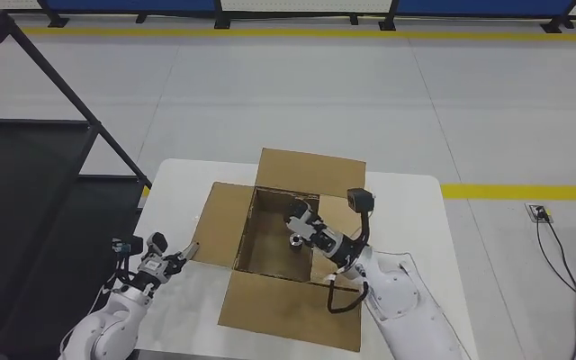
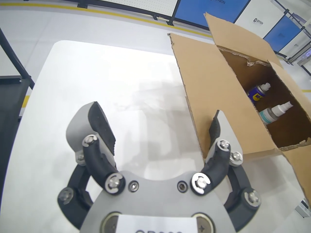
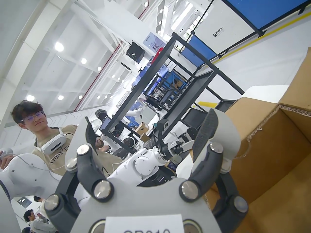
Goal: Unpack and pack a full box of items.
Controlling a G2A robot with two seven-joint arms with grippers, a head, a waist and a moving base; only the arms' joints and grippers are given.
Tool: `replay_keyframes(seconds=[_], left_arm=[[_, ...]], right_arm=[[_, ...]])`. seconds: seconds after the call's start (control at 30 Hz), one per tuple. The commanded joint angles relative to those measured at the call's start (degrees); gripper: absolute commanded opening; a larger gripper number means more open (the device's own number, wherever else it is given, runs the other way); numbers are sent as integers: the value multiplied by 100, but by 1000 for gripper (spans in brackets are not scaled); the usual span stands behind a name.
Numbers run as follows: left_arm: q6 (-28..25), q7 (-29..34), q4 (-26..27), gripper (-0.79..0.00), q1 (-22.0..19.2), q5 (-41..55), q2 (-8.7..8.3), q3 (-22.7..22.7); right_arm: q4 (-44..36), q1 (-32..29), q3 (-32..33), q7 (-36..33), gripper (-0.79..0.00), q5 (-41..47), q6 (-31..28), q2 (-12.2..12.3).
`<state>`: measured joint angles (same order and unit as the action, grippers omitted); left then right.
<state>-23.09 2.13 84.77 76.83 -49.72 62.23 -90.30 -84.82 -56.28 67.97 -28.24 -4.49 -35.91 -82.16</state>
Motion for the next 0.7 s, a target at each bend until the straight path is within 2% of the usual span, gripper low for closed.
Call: replay_keyframes(seconds=[0.0, 0.17, 0.27, 0.5, 0.67], left_arm=[[-18, 0, -45, 0, -32, -14, 3, 19], [-41, 2, -104, 0, -72, -11, 4, 14], [-132, -90, 108, 0, 29, 96, -2, -82], [-211, -247, 1183, 0, 470, 170, -35, -495], [-384, -106, 2077, 0, 812, 545, -45, -708]], right_arm=[[-22, -39, 62, -76, 0, 73, -35, 24], [-84, -145, 185, -246, 0, 159, -71, 83], [-91, -203, 235, -293, 0, 163, -77, 112], [-246, -403, 495, -405, 0, 189, -168, 206], [-590, -930, 881, -414, 0, 37, -596, 319]])
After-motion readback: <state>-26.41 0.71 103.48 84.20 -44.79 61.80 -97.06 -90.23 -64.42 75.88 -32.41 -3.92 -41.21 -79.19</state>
